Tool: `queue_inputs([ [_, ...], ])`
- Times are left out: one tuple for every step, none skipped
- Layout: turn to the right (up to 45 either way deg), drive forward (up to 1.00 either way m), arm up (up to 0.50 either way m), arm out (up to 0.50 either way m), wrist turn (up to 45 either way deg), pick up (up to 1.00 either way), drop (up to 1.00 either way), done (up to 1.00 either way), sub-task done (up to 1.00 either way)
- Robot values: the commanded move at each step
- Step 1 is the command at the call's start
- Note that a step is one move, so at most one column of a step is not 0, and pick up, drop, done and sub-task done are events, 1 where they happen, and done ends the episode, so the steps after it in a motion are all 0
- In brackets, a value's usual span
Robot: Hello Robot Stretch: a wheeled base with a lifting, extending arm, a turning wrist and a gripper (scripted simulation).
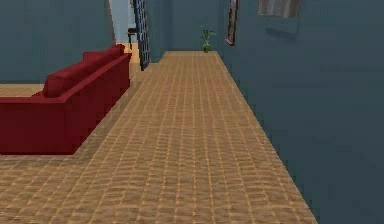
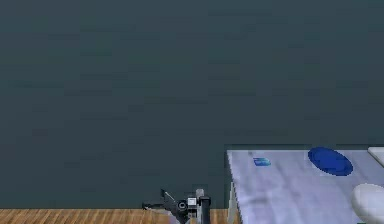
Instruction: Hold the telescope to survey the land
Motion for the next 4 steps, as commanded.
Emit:
queue_inputs([
  [0.0, 0.0, 0.0, 0.0, 45.0, 0.0, 0.0, 0.0, 0.0],
  [0.0, 0.0, 0.0, 0.0, 21.0, 0.0, 0.0, 0.0, 0.0],
  [0.0, 0.0, -0.3, 0.0, 0.0, 0.0, 0.0, 0.0, 0.0],
  [0.0, 0.0, 0.0, 0.0, 0.0, 1.0, 0.0, 0.0, 0.0],
])
